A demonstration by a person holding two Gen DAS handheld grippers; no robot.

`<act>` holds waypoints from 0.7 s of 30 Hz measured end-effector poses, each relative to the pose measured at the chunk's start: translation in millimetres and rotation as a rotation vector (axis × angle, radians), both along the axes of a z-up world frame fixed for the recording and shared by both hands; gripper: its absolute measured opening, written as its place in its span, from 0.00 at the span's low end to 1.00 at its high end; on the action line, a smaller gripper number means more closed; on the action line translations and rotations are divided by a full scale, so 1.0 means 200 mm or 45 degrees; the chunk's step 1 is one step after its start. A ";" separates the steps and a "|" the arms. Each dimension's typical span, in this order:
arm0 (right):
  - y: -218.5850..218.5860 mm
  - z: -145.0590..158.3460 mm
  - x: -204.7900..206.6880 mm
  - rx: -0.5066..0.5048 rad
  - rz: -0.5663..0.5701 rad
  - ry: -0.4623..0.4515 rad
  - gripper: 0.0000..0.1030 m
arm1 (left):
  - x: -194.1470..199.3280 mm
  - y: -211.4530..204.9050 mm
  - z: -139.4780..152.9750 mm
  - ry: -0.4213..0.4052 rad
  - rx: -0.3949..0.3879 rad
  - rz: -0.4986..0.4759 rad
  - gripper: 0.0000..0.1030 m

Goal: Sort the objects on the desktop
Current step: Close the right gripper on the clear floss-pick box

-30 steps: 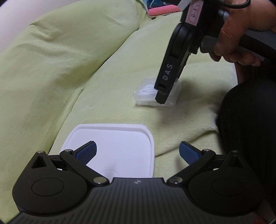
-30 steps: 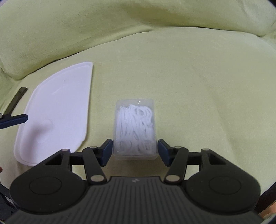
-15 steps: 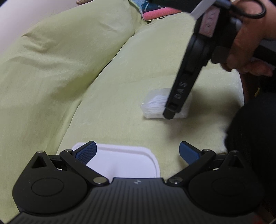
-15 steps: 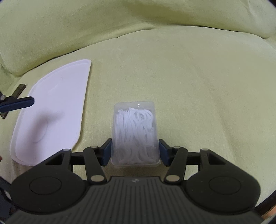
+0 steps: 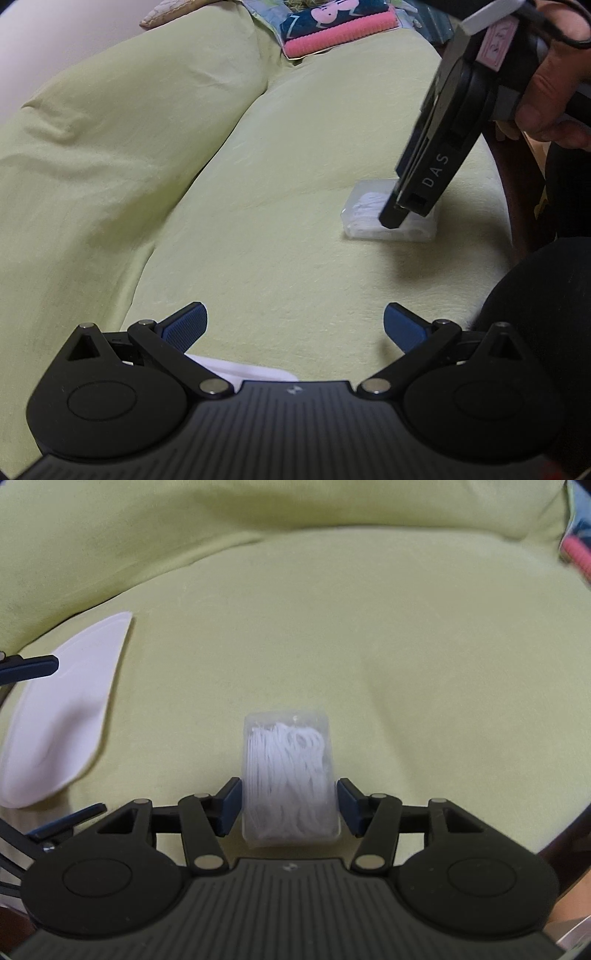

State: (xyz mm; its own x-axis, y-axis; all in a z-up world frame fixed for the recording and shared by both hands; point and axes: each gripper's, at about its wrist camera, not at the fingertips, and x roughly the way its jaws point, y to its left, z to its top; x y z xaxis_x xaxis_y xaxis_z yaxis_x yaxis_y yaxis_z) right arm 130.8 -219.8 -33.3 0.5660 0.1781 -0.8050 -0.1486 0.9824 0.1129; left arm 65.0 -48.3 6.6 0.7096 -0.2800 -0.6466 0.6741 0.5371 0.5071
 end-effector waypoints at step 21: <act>0.07 0.02 -0.06 -0.146 0.130 -0.089 0.62 | 0.11 0.00 -0.05 -0.003 -0.002 -0.020 1.00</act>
State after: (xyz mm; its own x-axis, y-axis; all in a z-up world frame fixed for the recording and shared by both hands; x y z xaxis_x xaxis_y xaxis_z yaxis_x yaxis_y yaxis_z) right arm 119.8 -205.0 -29.7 0.6052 0.1466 -0.7825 -0.2520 0.9676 -0.0136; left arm 86.0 -47.6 -3.4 0.7068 -0.2920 -0.6443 0.6810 0.5272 0.5082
